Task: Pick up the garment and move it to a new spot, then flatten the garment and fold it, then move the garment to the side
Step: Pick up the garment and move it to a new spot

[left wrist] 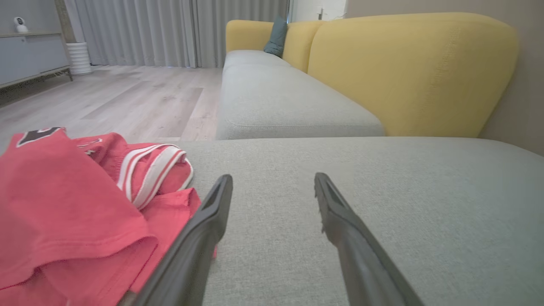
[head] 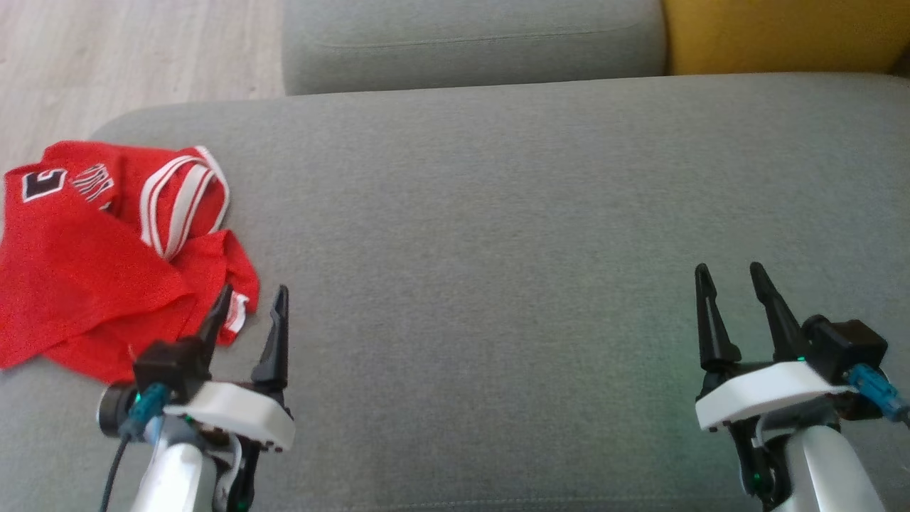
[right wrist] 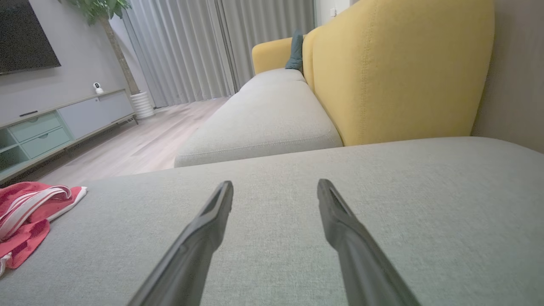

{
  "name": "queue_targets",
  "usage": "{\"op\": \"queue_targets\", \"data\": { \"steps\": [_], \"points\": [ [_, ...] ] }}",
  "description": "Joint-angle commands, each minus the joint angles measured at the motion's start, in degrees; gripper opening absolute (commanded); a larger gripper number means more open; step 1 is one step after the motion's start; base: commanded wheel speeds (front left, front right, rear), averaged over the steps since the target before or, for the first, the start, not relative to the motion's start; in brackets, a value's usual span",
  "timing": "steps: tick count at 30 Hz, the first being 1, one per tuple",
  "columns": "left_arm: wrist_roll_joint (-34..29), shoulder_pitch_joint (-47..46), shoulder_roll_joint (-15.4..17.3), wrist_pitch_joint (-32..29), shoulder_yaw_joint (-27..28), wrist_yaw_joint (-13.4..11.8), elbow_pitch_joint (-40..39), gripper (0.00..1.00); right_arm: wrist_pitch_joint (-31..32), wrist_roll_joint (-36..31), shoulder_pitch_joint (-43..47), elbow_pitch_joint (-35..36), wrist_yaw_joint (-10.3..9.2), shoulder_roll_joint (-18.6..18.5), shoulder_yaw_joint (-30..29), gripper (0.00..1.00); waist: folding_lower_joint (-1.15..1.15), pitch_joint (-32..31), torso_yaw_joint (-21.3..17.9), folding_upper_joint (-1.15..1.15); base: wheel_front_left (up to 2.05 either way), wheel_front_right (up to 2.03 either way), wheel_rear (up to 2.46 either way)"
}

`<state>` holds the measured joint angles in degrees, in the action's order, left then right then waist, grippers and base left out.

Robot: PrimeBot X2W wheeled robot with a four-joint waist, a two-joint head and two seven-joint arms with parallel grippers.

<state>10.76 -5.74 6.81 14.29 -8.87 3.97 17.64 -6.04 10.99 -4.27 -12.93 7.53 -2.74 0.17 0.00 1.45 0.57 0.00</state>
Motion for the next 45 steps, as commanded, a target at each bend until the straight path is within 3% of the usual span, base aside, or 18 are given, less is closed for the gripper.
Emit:
{"op": "queue_targets", "data": {
  "steps": [1, 5, 17, 22, 38, 45],
  "points": [
    [0.43, -4.01, 0.82, 0.71, 2.19, -0.37, -1.65, 1.0, 0.11, -0.42, -2.66, 2.61, -0.04, -0.16, 1.45, 1.0, 0.0, 0.18, 1.09, 0.0, 0.0, 0.0, 0.0],
    [0.79, -4.41, 0.66, 0.71, 2.66, -0.72, -1.8, 1.0, 0.6, -0.76, -2.59, 3.53, -0.04, -0.15, 1.67, 1.0, 0.0, 0.53, 3.23, 0.0, 0.0, 0.0, 0.0],
    [2.46, -4.67, 1.44, 0.71, 6.16, -1.69, -2.06, 1.0, 2.34, -1.35, -4.31, 6.44, -0.04, -0.38, 5.3, 1.0, 0.0, 1.95, 15.23, 0.0, 0.0, 0.0, 0.0],
    [2.87, -4.29, 1.38, 0.71, 7.01, -1.61, -2.42, 1.0, 2.82, -1.34, -4.75, 7.05, -0.04, -0.4, 5.96, 1.0, 0.0, 2.3, 17.9, 0.0, 0.0, 0.0, 0.0],
    [2.4, -4.79, 0.44, 0.71, 7.96, -1.15, -2.19, 1.0, 3.98, -1.46, -5.17, 7.71, -0.04, -1.2, 5.84, 1.0, 0.0, 3.44, 19.8, 0.0, 0.0, 0.0, 0.0],
    [3.65, -6.43, -0.21, 0.71, 7.92, 0.24, -1.04, 1.0, 4.97, -1.61, -5.86, 8.63, -0.04, -1.48, 5.58, 1.0, 0.0, 5.81, 19.32, 0.0, 0.0, 0.0, 0.0]
  ]
}}
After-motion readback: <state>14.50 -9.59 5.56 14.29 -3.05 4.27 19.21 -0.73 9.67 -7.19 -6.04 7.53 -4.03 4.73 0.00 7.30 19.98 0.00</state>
